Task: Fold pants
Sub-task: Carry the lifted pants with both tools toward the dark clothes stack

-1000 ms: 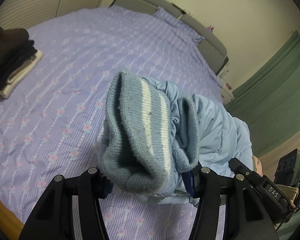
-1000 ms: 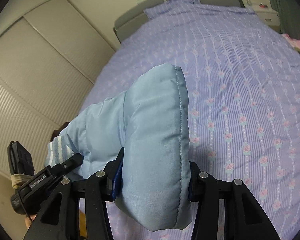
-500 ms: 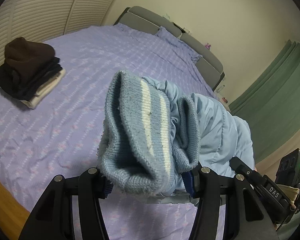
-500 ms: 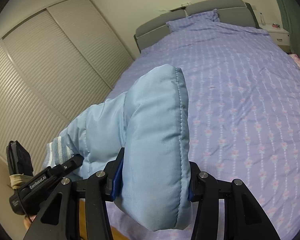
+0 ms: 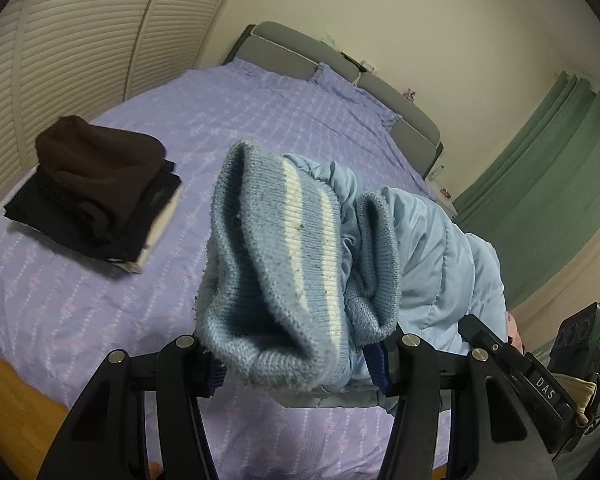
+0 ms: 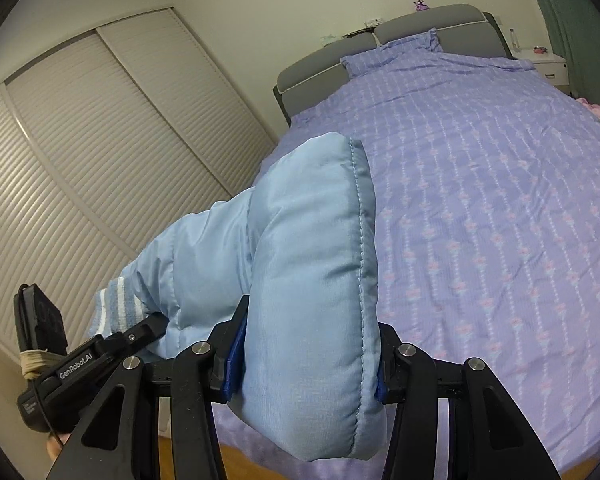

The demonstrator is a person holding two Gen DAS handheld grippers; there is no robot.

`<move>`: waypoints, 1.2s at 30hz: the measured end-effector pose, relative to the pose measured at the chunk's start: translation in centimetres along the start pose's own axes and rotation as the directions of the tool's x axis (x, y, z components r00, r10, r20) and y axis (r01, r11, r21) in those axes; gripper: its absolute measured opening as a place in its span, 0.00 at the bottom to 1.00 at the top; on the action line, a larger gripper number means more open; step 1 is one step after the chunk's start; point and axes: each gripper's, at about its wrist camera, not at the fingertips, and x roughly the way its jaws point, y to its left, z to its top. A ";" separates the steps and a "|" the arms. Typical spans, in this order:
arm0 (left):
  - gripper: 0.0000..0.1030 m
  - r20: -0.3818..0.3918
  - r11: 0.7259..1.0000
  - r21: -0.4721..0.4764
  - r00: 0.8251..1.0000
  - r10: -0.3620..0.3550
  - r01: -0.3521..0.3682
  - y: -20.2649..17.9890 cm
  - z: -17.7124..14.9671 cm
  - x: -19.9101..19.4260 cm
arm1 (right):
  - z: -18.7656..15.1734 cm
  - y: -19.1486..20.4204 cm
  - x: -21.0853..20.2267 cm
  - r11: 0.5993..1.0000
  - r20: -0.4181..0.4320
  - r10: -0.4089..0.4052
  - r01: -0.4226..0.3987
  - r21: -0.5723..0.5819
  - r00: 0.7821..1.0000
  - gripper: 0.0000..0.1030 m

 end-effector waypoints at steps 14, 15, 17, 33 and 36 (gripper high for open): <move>0.53 0.082 0.994 -0.092 0.995 0.058 -0.050 9.2 3.1 -3.4 | 0.5 9.0 6.9 0.993 -0.064 0.081 -0.086 -0.085 0.995 0.48; 0.53 0.084 0.994 -0.097 0.995 0.056 -0.048 9.9 3.5 -3.4 | 0.5 9.5 7.5 0.992 -0.066 0.082 -0.087 -0.089 0.994 0.48; 0.53 0.090 0.994 -0.095 0.994 0.056 -0.047 11.7 4.4 -3.5 | 0.5 10.9 9.2 0.992 -0.068 0.081 -0.088 -0.095 0.994 0.48; 0.53 -0.037 0.999 -0.039 0.999 0.010 -0.011 26.8 16.5 -1.2 | -0.9 22.9 22.3 1.000 -0.073 0.013 -0.013 0.000 0.997 0.48; 0.53 -0.046 0.999 -0.040 0.999 0.002 -0.004 29.1 18.9 -0.7 | -0.2 24.5 24.9 1.000 -0.077 0.016 -0.016 -0.007 0.997 0.48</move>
